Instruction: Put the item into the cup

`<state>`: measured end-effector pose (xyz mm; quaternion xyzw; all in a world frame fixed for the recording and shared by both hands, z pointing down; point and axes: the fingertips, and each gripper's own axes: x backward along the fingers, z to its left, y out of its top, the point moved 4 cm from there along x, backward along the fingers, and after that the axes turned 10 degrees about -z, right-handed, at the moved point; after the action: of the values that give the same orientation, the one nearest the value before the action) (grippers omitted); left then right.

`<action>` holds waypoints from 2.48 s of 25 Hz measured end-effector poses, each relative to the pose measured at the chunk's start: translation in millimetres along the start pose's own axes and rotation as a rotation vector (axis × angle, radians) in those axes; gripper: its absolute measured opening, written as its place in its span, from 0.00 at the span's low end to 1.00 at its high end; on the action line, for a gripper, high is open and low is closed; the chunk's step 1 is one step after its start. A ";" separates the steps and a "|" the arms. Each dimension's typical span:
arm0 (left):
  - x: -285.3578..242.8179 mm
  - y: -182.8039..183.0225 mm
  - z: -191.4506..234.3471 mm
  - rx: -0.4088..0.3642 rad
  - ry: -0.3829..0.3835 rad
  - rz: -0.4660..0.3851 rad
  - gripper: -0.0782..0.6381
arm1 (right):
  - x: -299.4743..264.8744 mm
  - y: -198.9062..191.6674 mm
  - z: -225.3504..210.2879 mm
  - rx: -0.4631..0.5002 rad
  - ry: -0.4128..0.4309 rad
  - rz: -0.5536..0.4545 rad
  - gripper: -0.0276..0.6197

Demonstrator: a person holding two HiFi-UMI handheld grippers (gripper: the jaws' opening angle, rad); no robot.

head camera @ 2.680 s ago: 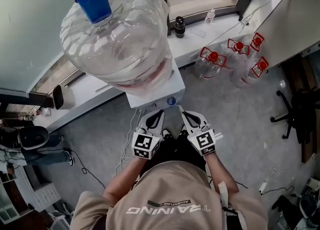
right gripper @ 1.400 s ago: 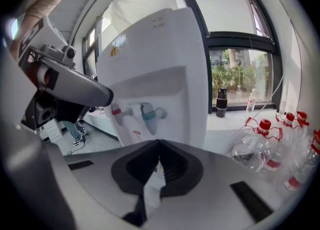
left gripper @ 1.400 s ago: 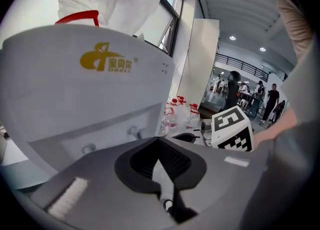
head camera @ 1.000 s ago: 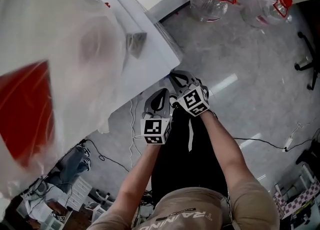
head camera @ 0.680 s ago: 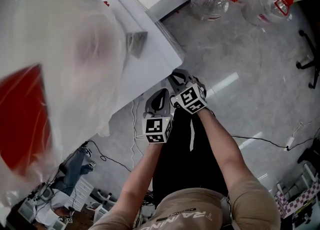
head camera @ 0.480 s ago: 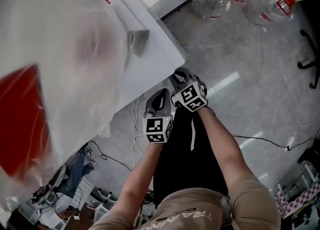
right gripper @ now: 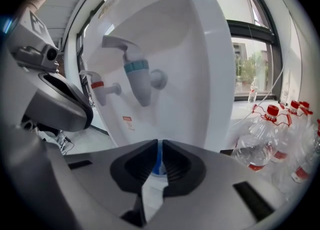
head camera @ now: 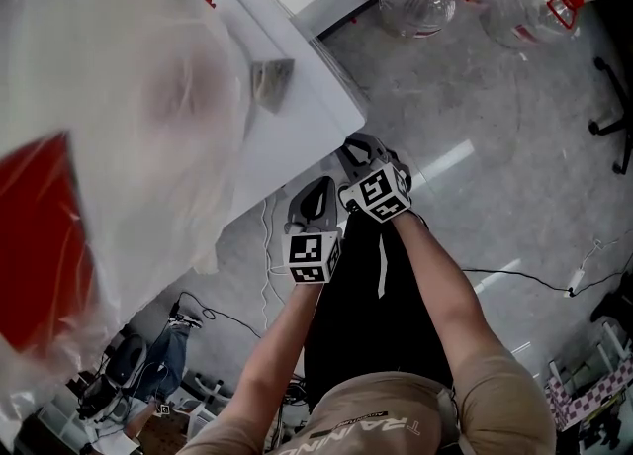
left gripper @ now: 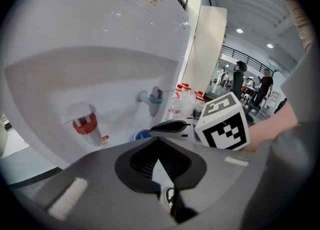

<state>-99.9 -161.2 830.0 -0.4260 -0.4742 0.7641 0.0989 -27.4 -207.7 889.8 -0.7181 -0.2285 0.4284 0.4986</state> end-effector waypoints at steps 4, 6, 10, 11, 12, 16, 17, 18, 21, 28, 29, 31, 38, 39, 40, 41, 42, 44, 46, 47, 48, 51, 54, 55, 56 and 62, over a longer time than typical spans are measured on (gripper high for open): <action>3.4 2.8 0.6 -0.005 0.003 0.003 0.12 | 4.7 7.5 2.4 0.011 -0.005 -0.014 0.06; 5.4 1.5 -0.6 -0.009 0.001 0.006 0.12 | 9.7 9.2 4.3 0.014 -0.006 -0.018 0.06; 11.7 4.4 -6.0 -0.017 0.001 0.003 0.12 | 24.9 16.7 8.3 0.017 -0.010 -0.035 0.06; 13.2 6.1 -7.3 -0.016 0.002 -0.001 0.12 | 28.7 18.8 9.7 0.020 -0.008 -0.038 0.06; 14.7 7.3 -8.4 -0.018 0.002 -0.004 0.12 | 32.4 20.4 11.3 0.022 -0.005 -0.040 0.06; 19.6 15.1 -12.7 -0.026 -0.001 -0.006 0.12 | 47.4 21.7 17.3 0.020 0.023 -0.019 0.06; 22.0 19.1 -14.3 -0.026 -0.001 -0.008 0.12 | 52.3 22.9 19.2 0.024 0.030 -0.011 0.06; 24.9 23.9 -15.7 -0.025 -0.001 -0.012 0.12 | 57.5 25.3 21.2 0.030 0.035 -0.003 0.06; 32.6 38.4 -19.3 -0.024 0.000 -0.030 0.12 | 73.9 38.6 23.4 0.052 0.042 0.009 0.06; 62.3 62.8 -44.4 0.003 -0.025 -0.046 0.12 | 122.5 87.0 31.8 0.094 0.061 0.011 0.06; 67.3 68.4 -48.4 -0.001 -0.031 -0.053 0.12 | 129.3 95.9 33.2 0.102 0.065 0.006 0.06; 77.2 80.4 -55.9 -0.008 -0.049 -0.066 0.12 | 141.0 115.2 36.5 0.117 0.082 -0.005 0.06; 111.7 135.6 -64.4 -0.022 -0.051 -0.119 0.12 | 169.3 177.9 50.0 0.171 0.148 -0.041 0.06; 116.9 142.1 -64.8 -0.024 -0.050 -0.129 0.12 | 173.2 187.0 51.9 0.170 0.146 -0.051 0.06; 121.7 147.9 -64.9 -0.029 -0.048 -0.141 0.12 | 176.7 195.4 53.6 0.164 0.144 -0.059 0.06; 126.2 154.5 -65.0 -0.035 -0.046 -0.157 0.12 | 179.4 203.6 55.2 0.155 0.142 -0.069 0.06; 131.1 162.3 -65.1 -0.042 -0.042 -0.175 0.12 | 181.7 211.9 56.6 0.147 0.142 -0.084 0.06; 142.7 180.4 -65.4 -0.061 -0.023 -0.209 0.12 | 187.3 228.1 59.7 0.146 0.144 -0.107 0.06; 153.9 201.1 -65.1 -0.097 -0.007 -0.241 0.12 | 192.7 245.0 60.8 0.157 0.146 -0.119 0.06; 158.6 210.2 -63.5 -0.122 -0.004 -0.253 0.12 | 193.9 254.8 60.8 0.165 0.143 -0.129 0.06; 163.4 217.5 -61.0 -0.148 -0.002 -0.263 0.12 | 194.5 264.9 61.1 0.175 0.139 -0.142 0.06; 179.8 231.7 -54.3 -0.182 0.008 -0.276 0.12 | 199.7 288.9 64.0 0.206 0.136 -0.161 0.06; 195.2 250.8 -50.5 -0.171 0.028 -0.313 0.12 | 209.4 309.3 66.5 0.234 0.134 -0.168 0.06; 199.1 255.9 -49.6 -0.164 0.032 -0.324 0.12 | 212.8 316.3 67.4 0.241 0.134 -0.173 0.06; 202.4 260.8 -48.7 -0.161 0.036 -0.335 0.12 | 215.7 323.5 68.2 0.247 0.134 -0.181 0.06; 224.4 291.6 -41.9 -0.179 0.055 -0.400 0.12 | 225.7 359.7 79.2 0.252 0.140 -0.239 0.06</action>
<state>-133.4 -164.5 461.2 -0.3513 -0.6123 0.6722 0.2232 -10.5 -139.3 463.6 -0.6459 -0.2215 0.3404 0.6464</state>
